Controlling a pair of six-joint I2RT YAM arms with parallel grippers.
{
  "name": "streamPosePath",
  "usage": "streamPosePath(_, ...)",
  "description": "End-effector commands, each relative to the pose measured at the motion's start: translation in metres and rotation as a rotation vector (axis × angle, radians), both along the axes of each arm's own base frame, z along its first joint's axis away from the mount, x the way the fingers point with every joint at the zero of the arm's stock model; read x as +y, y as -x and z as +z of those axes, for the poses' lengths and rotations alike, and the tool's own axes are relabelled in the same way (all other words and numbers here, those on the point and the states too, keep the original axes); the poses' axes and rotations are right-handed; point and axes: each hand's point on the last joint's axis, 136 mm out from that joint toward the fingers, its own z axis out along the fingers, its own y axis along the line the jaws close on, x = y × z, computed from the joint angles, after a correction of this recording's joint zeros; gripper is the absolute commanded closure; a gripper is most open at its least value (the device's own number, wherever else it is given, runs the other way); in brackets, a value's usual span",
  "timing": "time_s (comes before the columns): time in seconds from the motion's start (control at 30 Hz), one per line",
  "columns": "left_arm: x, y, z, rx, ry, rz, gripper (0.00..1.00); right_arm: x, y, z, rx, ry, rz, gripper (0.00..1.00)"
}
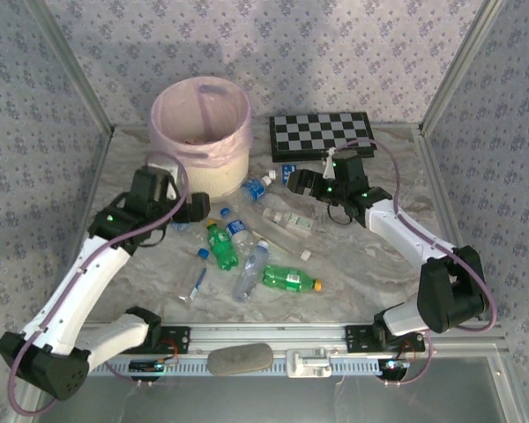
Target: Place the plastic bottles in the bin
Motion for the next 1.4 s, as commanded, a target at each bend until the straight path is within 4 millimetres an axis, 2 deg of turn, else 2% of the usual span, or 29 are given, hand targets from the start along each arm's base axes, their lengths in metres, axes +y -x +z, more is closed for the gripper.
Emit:
streamPosePath(0.0, 0.004, 0.025, -0.034, 0.099, -0.002, 0.074, 0.0, 0.001, -0.003, -0.001, -0.002, 0.004, -0.017, 0.01)
streamPosePath(0.1, 0.014, 0.047, -0.067, 0.179, -0.116, 0.088, 0.0, -0.001, -0.002, -0.004, 0.006, 0.016, -0.025, 0.01)
streamPosePath(0.27, 0.017, 0.083, -0.121, 0.341, -0.156, 0.11, 0.0, -0.002, -0.002, -0.007, 0.015, 0.021, -0.028, 0.01)
streamPosePath(0.4, 0.024, 0.1, -0.142, 0.394, -0.188, 0.121, 0.0, -0.003, -0.003, -0.01, 0.021, 0.027, -0.036, 0.01)
streamPosePath(0.6, 0.016, 0.122, -0.174, 0.487, -0.131, 0.101, 0.0, -0.003, -0.004, -0.01, 0.025, 0.029, -0.036, 0.01)
streamPosePath(0.83, 0.015, 0.125, -0.187, 0.489, -0.138, 0.076, 0.01, -0.002, -0.005, -0.014, 0.035, 0.027, -0.041, 0.01)
streamPosePath(1.37, 0.011, 0.125, -0.204, 0.534, -0.22, 0.02, 0.32, -0.004, -0.005, -0.016, 0.044, 0.041, -0.044, 0.01)
